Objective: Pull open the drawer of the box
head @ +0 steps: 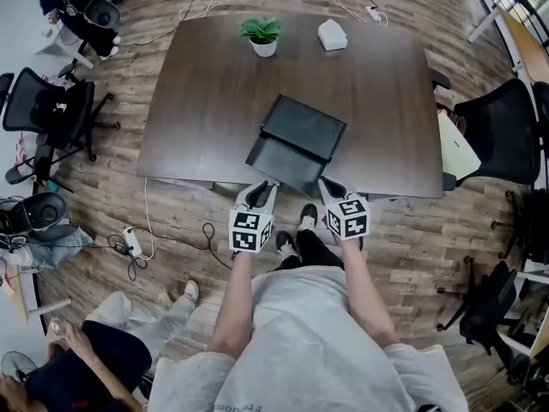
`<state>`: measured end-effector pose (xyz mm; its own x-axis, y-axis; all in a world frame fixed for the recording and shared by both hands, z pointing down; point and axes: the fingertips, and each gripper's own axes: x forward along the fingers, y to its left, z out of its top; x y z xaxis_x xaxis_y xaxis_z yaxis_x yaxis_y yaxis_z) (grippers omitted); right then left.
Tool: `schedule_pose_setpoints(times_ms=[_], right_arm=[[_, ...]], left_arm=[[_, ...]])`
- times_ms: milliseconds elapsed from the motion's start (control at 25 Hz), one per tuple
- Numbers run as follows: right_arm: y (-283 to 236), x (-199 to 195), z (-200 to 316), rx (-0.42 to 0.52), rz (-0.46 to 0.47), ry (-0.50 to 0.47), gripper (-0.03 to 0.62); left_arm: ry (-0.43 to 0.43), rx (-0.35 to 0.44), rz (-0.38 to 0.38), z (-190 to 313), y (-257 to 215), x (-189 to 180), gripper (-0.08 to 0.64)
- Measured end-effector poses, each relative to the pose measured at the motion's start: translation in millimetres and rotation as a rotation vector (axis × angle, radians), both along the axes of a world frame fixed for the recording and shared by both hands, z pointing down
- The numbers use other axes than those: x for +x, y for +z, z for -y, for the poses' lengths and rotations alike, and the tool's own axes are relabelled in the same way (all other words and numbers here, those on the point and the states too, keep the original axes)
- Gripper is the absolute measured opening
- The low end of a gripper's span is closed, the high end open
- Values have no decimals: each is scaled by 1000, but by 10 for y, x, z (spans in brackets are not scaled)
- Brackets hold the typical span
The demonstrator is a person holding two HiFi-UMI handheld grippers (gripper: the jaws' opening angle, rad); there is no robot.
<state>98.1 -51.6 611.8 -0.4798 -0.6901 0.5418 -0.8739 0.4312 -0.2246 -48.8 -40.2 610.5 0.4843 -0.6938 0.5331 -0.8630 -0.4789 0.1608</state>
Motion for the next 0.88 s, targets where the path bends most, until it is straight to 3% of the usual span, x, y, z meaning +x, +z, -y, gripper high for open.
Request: schedule_pose_setpoints(times_ms=[480,880], right_arm=[[-19,-58,-542,63,43,50,0],[19,-177,-740,70,45,31,0]], left_arm=[[-5,22,-24,-305,35,11,134],[-15,35,-26,-460,67,-62,75]])
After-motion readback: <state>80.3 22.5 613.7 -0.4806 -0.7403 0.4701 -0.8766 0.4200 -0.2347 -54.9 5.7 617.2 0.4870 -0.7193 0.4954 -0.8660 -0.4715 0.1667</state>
